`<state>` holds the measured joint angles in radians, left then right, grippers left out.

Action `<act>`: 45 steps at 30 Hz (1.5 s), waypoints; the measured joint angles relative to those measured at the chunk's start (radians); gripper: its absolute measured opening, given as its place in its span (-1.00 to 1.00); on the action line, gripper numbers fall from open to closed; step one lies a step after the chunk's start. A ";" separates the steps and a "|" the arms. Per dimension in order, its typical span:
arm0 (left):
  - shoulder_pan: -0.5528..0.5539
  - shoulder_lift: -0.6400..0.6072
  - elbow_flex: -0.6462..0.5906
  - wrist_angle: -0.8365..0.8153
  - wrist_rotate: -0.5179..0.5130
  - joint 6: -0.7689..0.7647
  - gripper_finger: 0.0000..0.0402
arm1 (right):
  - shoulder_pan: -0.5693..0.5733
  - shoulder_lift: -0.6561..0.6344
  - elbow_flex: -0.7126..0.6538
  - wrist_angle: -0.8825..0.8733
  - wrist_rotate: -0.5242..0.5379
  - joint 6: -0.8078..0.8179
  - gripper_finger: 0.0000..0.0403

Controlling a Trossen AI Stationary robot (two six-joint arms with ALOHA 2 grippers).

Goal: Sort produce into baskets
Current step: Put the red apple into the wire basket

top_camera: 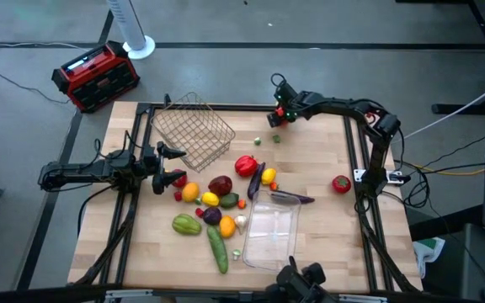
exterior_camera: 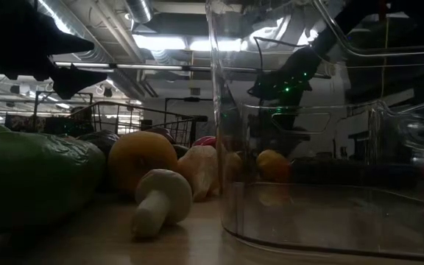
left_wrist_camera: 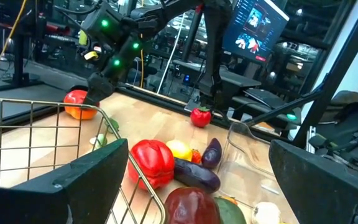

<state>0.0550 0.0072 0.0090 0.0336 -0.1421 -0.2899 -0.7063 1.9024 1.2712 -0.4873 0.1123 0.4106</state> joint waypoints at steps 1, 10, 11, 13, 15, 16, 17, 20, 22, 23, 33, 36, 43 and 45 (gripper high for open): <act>0.000 0.000 0.000 0.000 0.000 0.001 0.92 | 0.000 -0.005 0.000 -0.011 -0.001 0.000 0.56; 0.000 0.000 0.000 0.000 0.000 0.003 0.92 | 0.013 -0.101 -0.001 -0.111 0.000 -0.051 0.52; 0.000 0.000 0.000 0.000 0.000 0.000 0.92 | 0.014 -0.119 -0.001 -0.125 0.000 -0.055 0.52; 0.000 0.000 0.000 0.000 0.000 0.001 0.92 | 0.027 -0.151 -0.001 -0.142 0.000 -0.060 0.53; 0.000 0.000 0.000 0.000 0.000 0.004 0.92 | 0.042 -0.179 0.000 -0.155 0.000 -0.070 0.53; 0.000 0.000 0.000 0.000 0.000 0.002 0.92 | 0.051 -0.194 0.000 -0.166 0.000 -0.071 0.53; 0.000 0.000 0.000 0.000 0.000 0.000 0.92 | 0.062 -0.209 0.000 -0.168 0.001 -0.074 0.52; 0.000 0.000 0.000 0.000 0.000 0.004 0.92 | 0.097 -0.252 0.000 -0.154 0.009 -0.070 0.53; 0.000 0.000 0.000 0.000 0.000 0.003 0.92 | 0.123 -0.269 0.000 -0.128 0.009 -0.051 0.54; 0.000 0.000 0.000 0.000 0.000 -0.001 0.92 | 0.136 -0.276 0.000 -0.108 0.009 -0.042 0.54; 0.000 0.000 0.000 0.000 0.000 0.004 0.92 | 0.290 -0.290 0.000 0.220 0.011 -0.015 0.55; 0.000 0.000 0.000 0.000 0.000 0.000 0.92 | 0.333 -0.279 0.001 0.337 0.037 -0.037 0.55; 0.000 0.000 0.000 0.000 0.000 0.000 0.92 | 0.407 -0.190 0.000 0.540 0.054 -0.056 0.55; 0.000 0.000 0.000 0.000 0.000 0.004 0.92 | 0.424 -0.161 0.000 0.593 0.053 -0.056 0.55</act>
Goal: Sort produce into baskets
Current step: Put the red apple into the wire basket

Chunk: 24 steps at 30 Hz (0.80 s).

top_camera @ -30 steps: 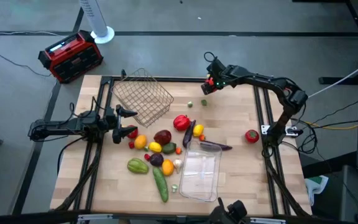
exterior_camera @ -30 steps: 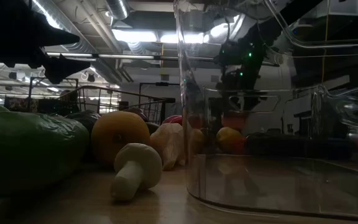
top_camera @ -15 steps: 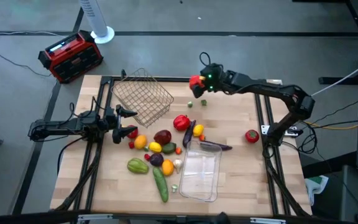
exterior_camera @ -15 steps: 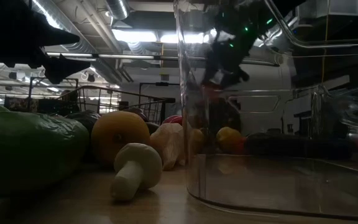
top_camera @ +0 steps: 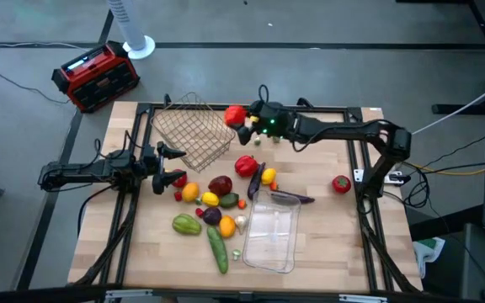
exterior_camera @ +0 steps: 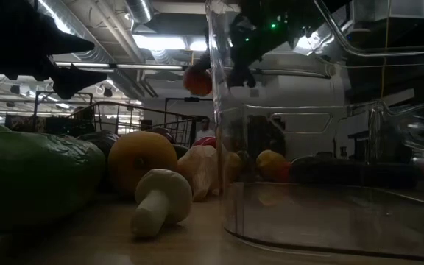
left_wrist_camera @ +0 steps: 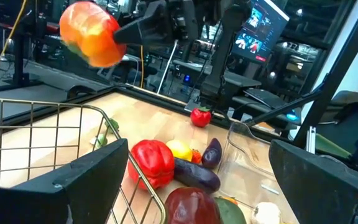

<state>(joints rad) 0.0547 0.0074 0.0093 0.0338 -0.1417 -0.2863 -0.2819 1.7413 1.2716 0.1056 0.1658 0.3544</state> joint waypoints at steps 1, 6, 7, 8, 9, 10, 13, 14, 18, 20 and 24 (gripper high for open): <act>0.000 0.000 0.000 0.000 0.000 -0.001 0.92 | 0.008 0.015 0.000 0.029 0.000 0.000 0.55; 0.000 0.000 0.000 0.000 0.000 0.000 0.92 | 0.033 0.087 0.000 0.118 -0.001 -0.001 0.55; 0.000 0.000 0.000 0.000 0.000 0.000 0.92 | 0.037 0.099 0.000 0.130 -0.001 -0.001 0.55; 0.000 0.000 0.000 0.000 0.000 -0.002 0.92 | 0.037 0.110 0.000 0.137 -0.001 0.000 0.55; 0.000 0.000 0.000 0.000 0.000 -0.004 0.92 | 0.037 0.121 0.000 0.147 -0.002 0.000 0.55; 0.000 0.000 0.000 0.000 0.000 -0.004 0.92 | 0.041 0.131 0.000 0.157 -0.002 -0.001 0.55; 0.000 0.000 0.000 0.000 0.000 0.000 0.92 | 0.040 0.153 0.000 0.187 -0.017 -0.001 0.55; 0.000 0.000 0.000 0.000 0.000 -0.002 0.92 | 0.040 0.158 0.000 0.194 -0.024 -0.001 0.55; 0.000 0.000 0.000 0.000 0.000 0.000 0.92 | 0.040 0.161 0.000 0.180 -0.028 -0.002 0.55; 0.000 0.000 0.000 0.000 0.000 -0.003 0.92 | 0.040 0.161 0.000 0.183 -0.038 -0.024 0.55; 0.000 0.000 0.000 0.000 0.000 0.000 0.92 | 0.040 0.161 0.000 0.189 -0.045 -0.049 0.55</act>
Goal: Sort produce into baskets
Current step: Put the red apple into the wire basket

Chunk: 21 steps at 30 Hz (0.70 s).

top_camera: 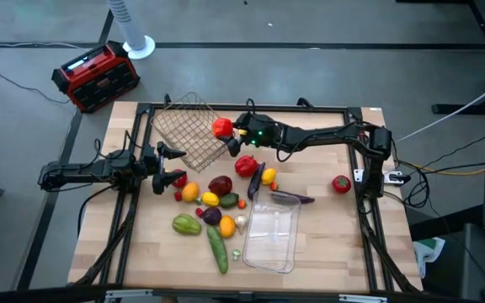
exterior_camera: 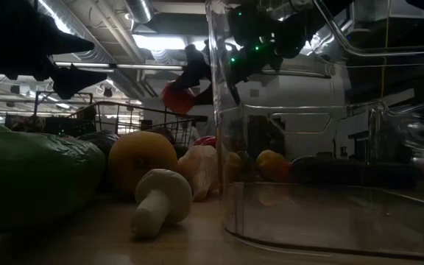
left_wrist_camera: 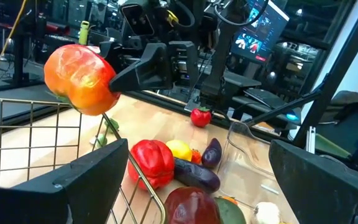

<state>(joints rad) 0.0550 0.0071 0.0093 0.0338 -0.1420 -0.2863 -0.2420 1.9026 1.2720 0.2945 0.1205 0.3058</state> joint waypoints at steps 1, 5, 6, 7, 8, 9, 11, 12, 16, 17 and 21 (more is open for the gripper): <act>0.000 0.000 0.000 0.000 0.000 -0.001 0.92 | 0.000 0.000 0.000 0.000 0.000 0.000 0.55; 0.000 0.000 0.000 0.000 0.000 0.000 0.92 | 0.000 0.000 0.000 -0.006 0.000 0.000 0.64; 0.000 0.000 0.000 0.000 0.000 0.000 0.92 | 0.000 0.000 0.000 -0.006 0.000 0.000 0.69; 0.000 0.000 0.000 0.000 0.000 -0.001 0.92 | 0.000 0.000 0.000 -0.006 0.000 -0.001 0.75; 0.000 0.000 0.000 0.000 0.000 -0.004 0.92 | 0.000 0.000 0.000 -0.006 0.000 -0.006 0.81; 0.000 0.000 0.000 0.000 0.000 -0.004 0.92 | 0.000 0.000 0.000 -0.006 -0.001 -0.018 0.88; 0.000 0.000 0.000 0.000 0.000 0.000 0.92 | 0.000 0.000 0.000 -0.006 -0.003 -0.038 0.95; 0.000 0.000 0.000 0.000 0.000 0.000 0.92 | 0.000 0.000 0.000 -0.006 -0.010 -0.045 0.95; 0.000 0.000 0.000 0.000 0.000 -0.003 0.92 | 0.000 -0.006 0.000 -0.007 -0.046 -0.050 0.85; 0.000 0.000 0.000 0.000 0.000 0.000 0.92 | 0.000 -0.010 0.000 -0.005 -0.052 -0.050 0.84; 0.000 0.000 0.000 0.000 0.000 -0.004 0.92 | 0.000 -0.021 0.000 0.001 -0.054 -0.051 0.81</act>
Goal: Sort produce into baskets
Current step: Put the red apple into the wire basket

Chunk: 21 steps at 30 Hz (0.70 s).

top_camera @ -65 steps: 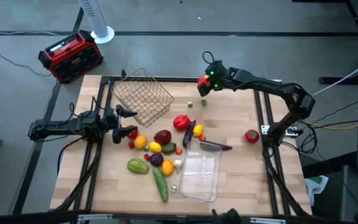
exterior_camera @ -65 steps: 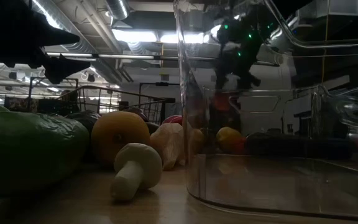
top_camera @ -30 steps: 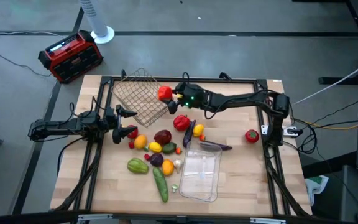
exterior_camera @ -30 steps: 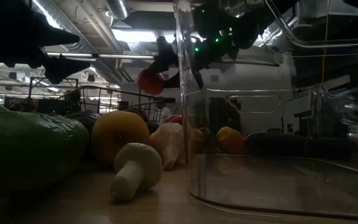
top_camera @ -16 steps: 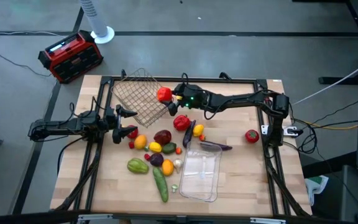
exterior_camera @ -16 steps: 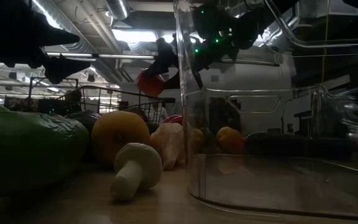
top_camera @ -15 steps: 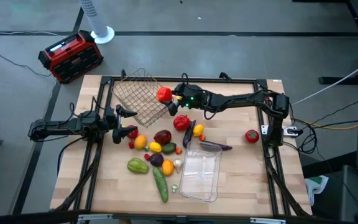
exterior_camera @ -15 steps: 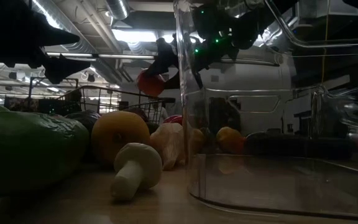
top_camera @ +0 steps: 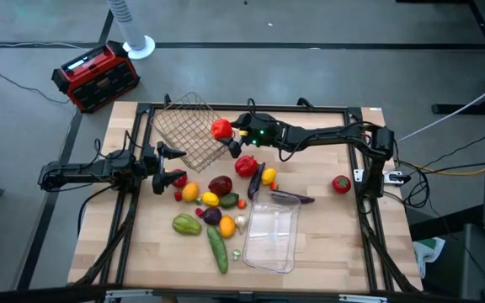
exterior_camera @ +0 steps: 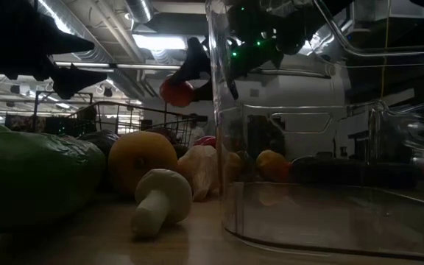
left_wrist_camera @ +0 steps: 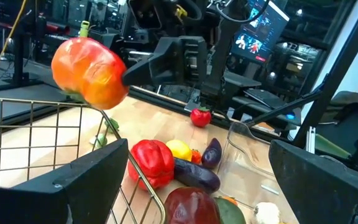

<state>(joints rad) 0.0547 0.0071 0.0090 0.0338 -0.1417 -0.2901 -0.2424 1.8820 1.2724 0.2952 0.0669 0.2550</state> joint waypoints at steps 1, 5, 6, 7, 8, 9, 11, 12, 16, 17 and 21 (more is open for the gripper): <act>0.000 0.000 0.000 0.000 0.000 0.001 0.92 | 0.000 0.000 0.000 0.000 0.000 0.000 0.81; 0.000 0.000 0.000 0.000 0.000 0.000 0.92 | -0.001 0.001 0.000 0.002 0.037 0.000 0.81; 0.000 0.000 0.000 0.000 0.000 0.000 0.92 | -0.001 0.006 0.001 0.004 0.058 0.000 0.81; 0.000 0.000 0.000 0.000 0.000 0.002 0.92 | -0.001 0.011 0.001 0.001 0.075 0.000 0.81; 0.000 0.000 0.000 0.000 0.000 0.004 0.92 | -0.001 0.013 0.001 -0.010 0.082 0.002 0.81; 0.000 0.000 0.000 0.000 0.000 0.004 0.92 | -0.001 0.014 0.000 -0.018 0.086 0.005 0.81; 0.000 0.000 0.000 0.000 0.000 0.000 0.92 | 0.000 0.014 0.000 -0.009 0.090 0.006 0.80; 0.000 0.000 0.000 0.000 0.000 0.000 0.92 | 0.000 0.014 0.000 -0.001 0.090 0.006 0.80; 0.000 0.000 0.000 0.000 0.000 0.002 0.92 | 0.000 0.014 0.000 -0.001 0.070 0.003 0.80; 0.000 0.000 0.000 0.000 0.000 0.000 0.92 | 0.000 0.014 0.000 -0.002 0.045 0.002 0.80; 0.000 0.000 0.000 0.000 0.000 0.004 0.92 | 0.000 0.014 0.000 0.006 -0.045 0.002 0.80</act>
<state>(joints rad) 0.0548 0.0073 0.0092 0.0334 -0.1419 -0.2863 -0.2424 1.8961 1.2724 0.3008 0.0222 0.2569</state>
